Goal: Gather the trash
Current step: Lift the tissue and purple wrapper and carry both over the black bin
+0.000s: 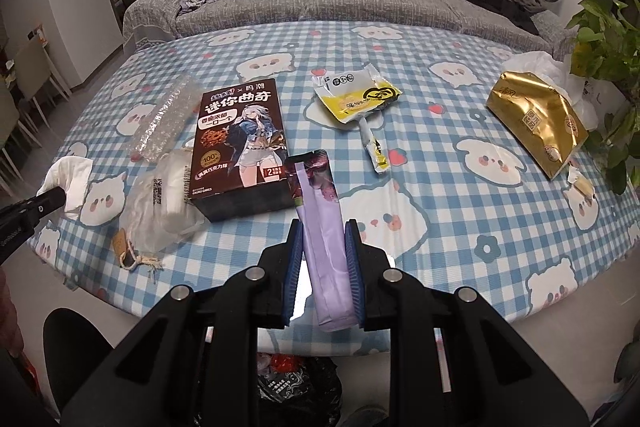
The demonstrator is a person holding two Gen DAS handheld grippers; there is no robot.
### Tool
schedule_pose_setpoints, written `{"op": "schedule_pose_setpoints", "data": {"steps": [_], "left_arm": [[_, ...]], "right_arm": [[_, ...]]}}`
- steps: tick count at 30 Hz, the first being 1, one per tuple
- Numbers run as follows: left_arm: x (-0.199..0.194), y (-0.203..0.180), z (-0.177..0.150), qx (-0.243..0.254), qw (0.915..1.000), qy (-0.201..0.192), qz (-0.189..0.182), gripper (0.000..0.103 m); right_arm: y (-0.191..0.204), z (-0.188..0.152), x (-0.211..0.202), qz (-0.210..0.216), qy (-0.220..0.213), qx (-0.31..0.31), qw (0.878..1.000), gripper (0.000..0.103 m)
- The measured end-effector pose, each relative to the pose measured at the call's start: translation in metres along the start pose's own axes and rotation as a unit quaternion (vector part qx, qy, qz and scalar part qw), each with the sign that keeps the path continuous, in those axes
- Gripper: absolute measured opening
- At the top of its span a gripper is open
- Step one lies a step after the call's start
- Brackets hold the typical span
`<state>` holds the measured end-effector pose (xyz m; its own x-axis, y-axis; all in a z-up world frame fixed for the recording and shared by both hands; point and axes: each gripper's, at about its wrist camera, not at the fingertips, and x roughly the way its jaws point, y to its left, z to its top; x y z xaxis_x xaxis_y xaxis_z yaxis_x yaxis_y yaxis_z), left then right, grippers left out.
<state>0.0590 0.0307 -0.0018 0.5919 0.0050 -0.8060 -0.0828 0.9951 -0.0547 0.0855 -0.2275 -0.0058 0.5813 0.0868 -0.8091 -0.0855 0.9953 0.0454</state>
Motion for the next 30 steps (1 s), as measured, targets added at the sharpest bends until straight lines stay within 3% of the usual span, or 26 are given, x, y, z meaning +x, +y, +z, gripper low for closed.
{"op": "schedule_pose_setpoints", "data": {"steps": [13, 30], "left_arm": [[-0.049, -0.007, -0.025, 0.008, 0.9996, -0.027, -0.003, 0.007], [-0.087, -0.016, -0.087, 0.014, 0.9993, -0.030, -0.015, 0.007]], "right_arm": [[0.012, -0.021, -0.050, -0.001, -0.030, -0.003, 1.000, 0.021], [0.026, -0.072, -0.096, 0.004, -0.049, -0.005, 0.999, 0.021]]}}
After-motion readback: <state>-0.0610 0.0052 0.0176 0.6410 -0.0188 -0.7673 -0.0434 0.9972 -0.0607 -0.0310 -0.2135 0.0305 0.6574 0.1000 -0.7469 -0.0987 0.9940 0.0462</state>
